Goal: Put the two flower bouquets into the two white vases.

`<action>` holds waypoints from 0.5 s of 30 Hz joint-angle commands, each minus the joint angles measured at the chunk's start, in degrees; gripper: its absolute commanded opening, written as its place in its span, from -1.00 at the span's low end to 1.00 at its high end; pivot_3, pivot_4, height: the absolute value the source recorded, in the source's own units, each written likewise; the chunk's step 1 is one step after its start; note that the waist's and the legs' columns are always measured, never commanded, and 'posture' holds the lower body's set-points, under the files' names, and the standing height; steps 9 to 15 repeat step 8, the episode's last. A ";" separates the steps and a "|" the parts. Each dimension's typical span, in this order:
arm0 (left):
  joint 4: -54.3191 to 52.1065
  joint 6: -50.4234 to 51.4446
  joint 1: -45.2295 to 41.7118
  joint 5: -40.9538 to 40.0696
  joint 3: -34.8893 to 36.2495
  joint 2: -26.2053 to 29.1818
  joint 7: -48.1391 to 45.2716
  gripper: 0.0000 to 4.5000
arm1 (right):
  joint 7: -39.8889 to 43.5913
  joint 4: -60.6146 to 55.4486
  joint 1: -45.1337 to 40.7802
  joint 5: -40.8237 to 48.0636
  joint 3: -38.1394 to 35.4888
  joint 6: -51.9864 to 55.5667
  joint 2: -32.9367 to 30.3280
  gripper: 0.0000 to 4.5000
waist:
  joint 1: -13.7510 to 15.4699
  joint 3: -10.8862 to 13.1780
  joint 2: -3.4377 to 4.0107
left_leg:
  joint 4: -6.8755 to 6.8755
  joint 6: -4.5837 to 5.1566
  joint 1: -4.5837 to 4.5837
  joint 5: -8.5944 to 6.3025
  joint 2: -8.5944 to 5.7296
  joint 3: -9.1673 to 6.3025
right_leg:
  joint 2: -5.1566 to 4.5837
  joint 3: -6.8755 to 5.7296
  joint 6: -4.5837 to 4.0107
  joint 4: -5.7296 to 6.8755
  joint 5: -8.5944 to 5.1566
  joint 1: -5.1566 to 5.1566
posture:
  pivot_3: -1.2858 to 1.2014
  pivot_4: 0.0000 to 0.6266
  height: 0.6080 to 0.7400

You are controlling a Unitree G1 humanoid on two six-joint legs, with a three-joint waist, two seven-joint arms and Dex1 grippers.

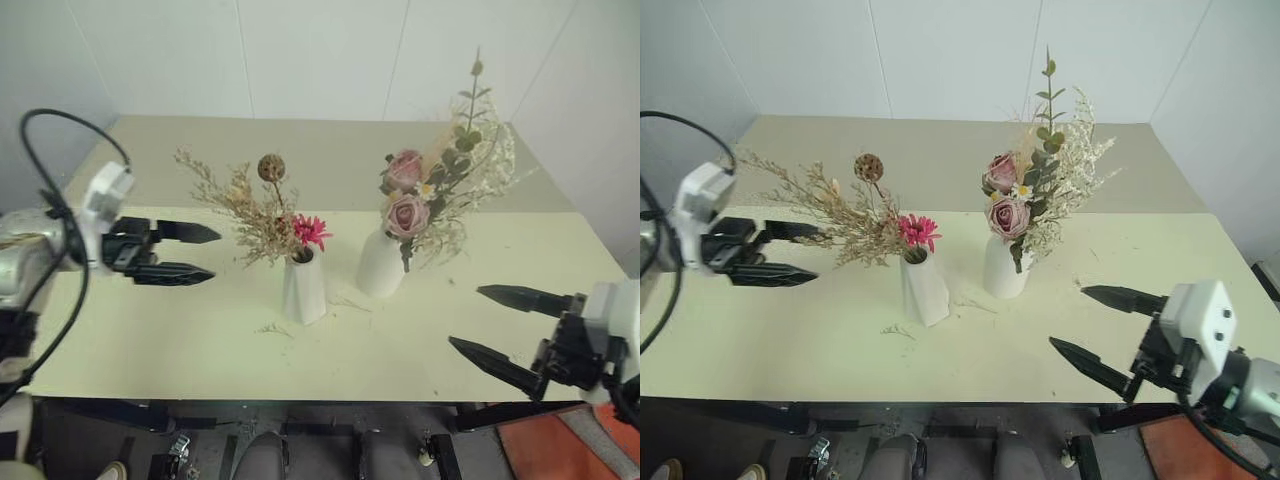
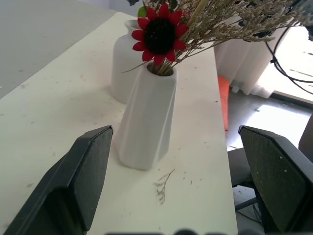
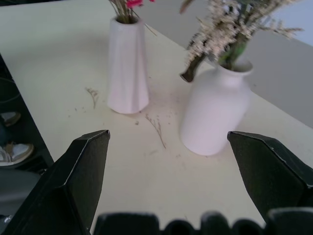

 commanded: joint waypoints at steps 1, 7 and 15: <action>-3.06 1.89 3.70 -3.49 6.02 2.78 -0.39 0.99 | 5.93 2.35 3.02 -0.50 -8.21 -1.53 -1.33 1.00 | 0.24 0.00 0.01 | 0.00 0.00 0.03 0.00 0.00 0.02 | 0.00 0.01 0.00 0.00 0.00 0.02 | 0.03 -0.52 1.00; -8.40 6.00 10.04 -4.89 14.20 2.46 1.97 0.99 | 12.16 8.78 2.14 0.22 -13.56 -1.01 -5.27 1.00 | 0.19 0.00 0.01 | -0.01 0.00 0.10 0.00 0.09 0.08 | 0.05 0.02 0.14 0.00 -0.11 0.05 | 0.03 -0.52 1.00; -8.36 6.25 10.27 -4.83 15.01 2.27 2.38 0.99 | 12.74 9.52 1.34 0.19 -13.07 -0.97 -6.13 1.00 | 0.19 0.00 0.01 | -0.01 0.00 0.10 0.00 0.09 0.07 | 0.06 0.02 0.28 0.00 -0.20 0.05 | 0.03 -0.52 1.00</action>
